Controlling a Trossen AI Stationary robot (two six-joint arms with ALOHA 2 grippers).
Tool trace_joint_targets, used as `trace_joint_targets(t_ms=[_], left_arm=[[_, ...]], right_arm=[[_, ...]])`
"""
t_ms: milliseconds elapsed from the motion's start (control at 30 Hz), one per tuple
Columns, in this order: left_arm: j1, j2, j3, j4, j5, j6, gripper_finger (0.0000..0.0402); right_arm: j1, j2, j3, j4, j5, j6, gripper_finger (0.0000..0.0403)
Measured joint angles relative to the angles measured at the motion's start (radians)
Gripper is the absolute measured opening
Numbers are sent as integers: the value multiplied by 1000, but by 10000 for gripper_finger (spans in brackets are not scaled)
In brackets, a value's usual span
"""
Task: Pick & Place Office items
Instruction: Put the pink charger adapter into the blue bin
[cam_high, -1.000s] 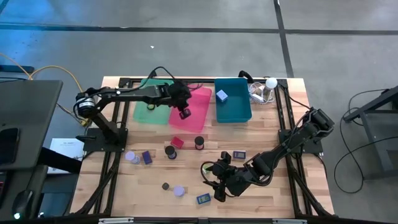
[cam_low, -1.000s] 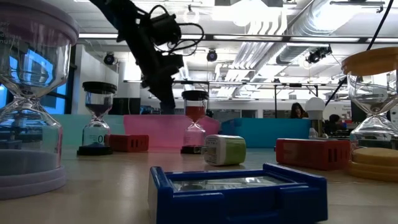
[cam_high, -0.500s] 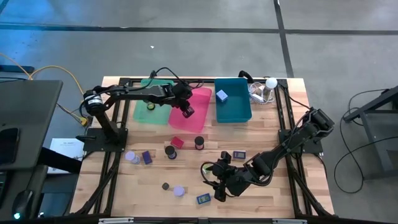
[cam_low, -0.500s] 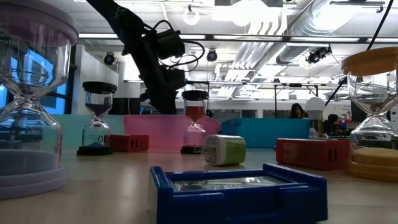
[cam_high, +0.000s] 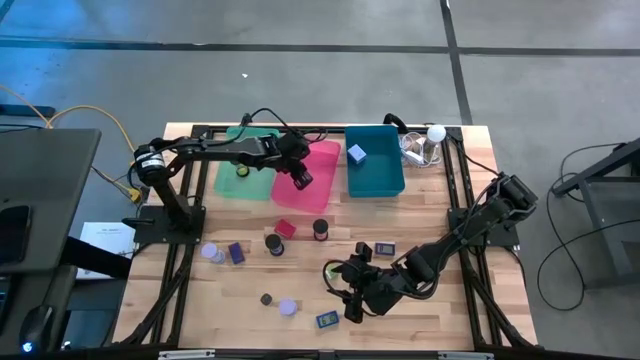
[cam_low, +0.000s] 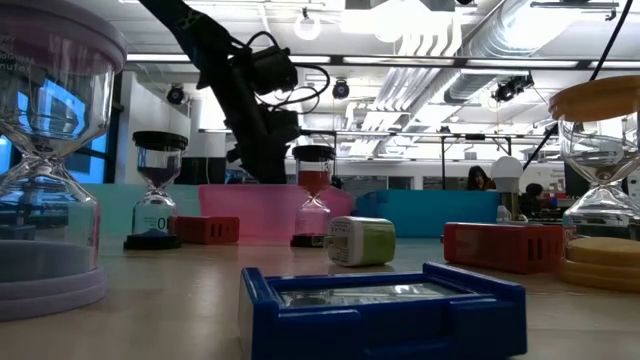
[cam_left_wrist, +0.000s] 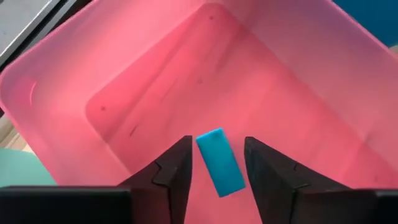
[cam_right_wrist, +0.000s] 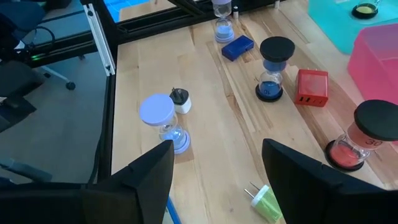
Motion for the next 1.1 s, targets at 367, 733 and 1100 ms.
trace_joint_targets(t_ms=[367,733,1100], left_arm=[[-18,-138,17,8,42,59,143],[-167,-354,17,-127,45,111,143],[-348,-499,17,-294,44,78,143]], right_arm=[[0,0,0,8,-81,-44,233],[-41,1,0,39,-120,-10,233],[-98,51,0,67,-222,7,232]])
